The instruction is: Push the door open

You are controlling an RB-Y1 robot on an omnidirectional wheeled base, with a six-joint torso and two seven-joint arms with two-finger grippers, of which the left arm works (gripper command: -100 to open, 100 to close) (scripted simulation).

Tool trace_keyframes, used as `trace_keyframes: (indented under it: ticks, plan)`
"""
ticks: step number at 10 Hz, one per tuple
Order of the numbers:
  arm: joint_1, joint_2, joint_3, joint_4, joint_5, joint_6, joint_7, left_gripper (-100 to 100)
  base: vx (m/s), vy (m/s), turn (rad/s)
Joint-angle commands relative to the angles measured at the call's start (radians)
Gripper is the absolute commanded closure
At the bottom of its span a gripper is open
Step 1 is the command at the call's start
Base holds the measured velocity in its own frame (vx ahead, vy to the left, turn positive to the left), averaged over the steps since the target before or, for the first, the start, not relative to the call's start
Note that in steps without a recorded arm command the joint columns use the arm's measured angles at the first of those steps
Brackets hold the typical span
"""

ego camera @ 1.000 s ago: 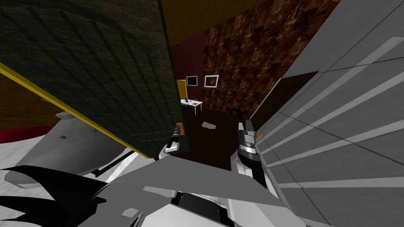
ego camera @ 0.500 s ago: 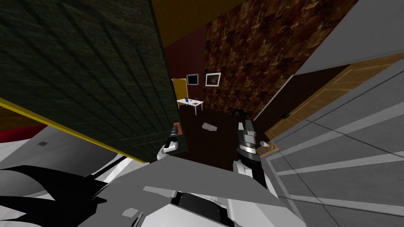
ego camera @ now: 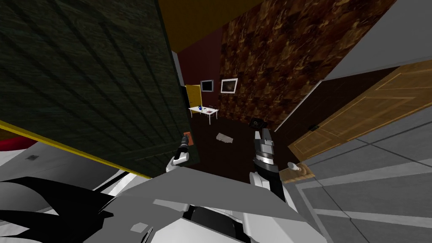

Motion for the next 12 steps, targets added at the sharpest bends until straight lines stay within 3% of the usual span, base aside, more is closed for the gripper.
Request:
trace_keyframes:
  ticks: [1, 6, 10, 11, 12]
  plan:
    - [-0.002, 0.020, 0.022, -0.005, 0.005, -0.008, -0.001, 100, 0.215, -0.011, 0.027]
    - [0.011, 0.012, 0.083, -0.022, 0.017, -0.007, -0.012, 100, 0.201, -0.009, 0.048]
    - [0.020, -0.028, 0.129, -0.034, 0.026, -0.006, -0.020, 100, 0.214, -0.014, 0.062]
    - [0.021, -0.025, 0.123, -0.029, 0.024, 0.001, -0.021, 100, 0.090, 0.002, 0.031]
    - [0.023, -0.003, 0.145, -0.034, 0.029, -0.002, -0.024, 100, 0.116, 0.021, 0.023]
